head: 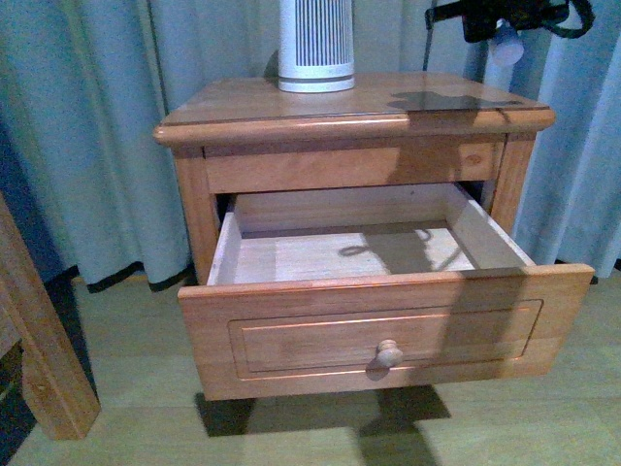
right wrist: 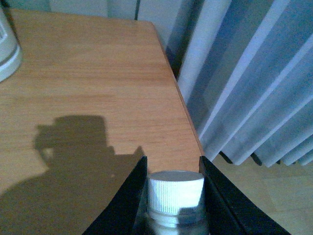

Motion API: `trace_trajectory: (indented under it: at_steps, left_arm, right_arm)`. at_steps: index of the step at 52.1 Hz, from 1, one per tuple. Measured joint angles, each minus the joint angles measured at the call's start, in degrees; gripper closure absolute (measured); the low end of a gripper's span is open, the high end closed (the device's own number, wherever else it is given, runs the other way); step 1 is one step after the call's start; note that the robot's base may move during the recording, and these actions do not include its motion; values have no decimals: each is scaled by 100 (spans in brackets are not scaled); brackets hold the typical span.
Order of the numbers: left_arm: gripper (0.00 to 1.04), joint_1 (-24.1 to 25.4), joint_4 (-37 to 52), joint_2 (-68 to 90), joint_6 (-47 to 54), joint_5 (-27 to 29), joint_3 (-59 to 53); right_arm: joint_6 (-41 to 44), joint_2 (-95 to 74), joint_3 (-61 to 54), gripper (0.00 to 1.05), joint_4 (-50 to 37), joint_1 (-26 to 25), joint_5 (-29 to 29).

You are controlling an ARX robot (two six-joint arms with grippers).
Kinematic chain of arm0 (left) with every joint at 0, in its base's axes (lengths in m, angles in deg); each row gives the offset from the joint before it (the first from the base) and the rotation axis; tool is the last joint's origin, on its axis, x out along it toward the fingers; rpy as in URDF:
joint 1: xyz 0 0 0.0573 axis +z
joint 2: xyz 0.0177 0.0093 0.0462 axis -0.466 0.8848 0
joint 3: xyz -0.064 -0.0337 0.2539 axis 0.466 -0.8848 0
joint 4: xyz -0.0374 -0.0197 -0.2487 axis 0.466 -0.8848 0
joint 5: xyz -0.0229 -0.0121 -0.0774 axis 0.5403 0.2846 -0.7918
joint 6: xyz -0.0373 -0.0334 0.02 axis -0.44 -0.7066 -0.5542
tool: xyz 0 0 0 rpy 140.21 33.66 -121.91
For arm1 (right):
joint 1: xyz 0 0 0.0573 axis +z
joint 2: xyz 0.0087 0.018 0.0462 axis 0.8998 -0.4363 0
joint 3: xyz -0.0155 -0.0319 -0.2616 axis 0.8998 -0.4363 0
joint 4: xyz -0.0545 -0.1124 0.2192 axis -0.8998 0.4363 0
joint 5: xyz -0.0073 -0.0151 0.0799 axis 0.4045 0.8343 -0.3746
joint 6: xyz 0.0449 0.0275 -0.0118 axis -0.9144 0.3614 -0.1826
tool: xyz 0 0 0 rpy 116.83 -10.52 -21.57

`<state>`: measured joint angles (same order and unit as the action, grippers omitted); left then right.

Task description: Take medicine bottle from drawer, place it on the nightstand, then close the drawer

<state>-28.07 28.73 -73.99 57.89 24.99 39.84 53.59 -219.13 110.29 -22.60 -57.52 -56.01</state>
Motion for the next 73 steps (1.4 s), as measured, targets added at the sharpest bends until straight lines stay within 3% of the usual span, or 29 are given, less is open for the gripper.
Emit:
trace_trajectory:
  at_steps: [15,22,27,46,58,73]
  left_arm:
    - [7,0,0,0,0,0,0]
    - [7,0,0,0,0,0,0]
    - [7,0,0,0,0,0,2]
    - [7,0,0,0,0,-2,0]
    - [7,0,0,0,0,0,0]
    - [7,0,0,0,0,0,0]
  right_arm:
    - [-101,-1628,2428,77,979,-9,205]
    - [-151,-1937,2903,77,1180,2,227]
    - [-164,-1952,2918,63,1034,15,225]
    - [-173,-931,940,5,-675,55,52]
    - [-225,1001,-1023,7,-2063,55,-2]
    - [-463,4253,-5418,7,-3351,-164,160]
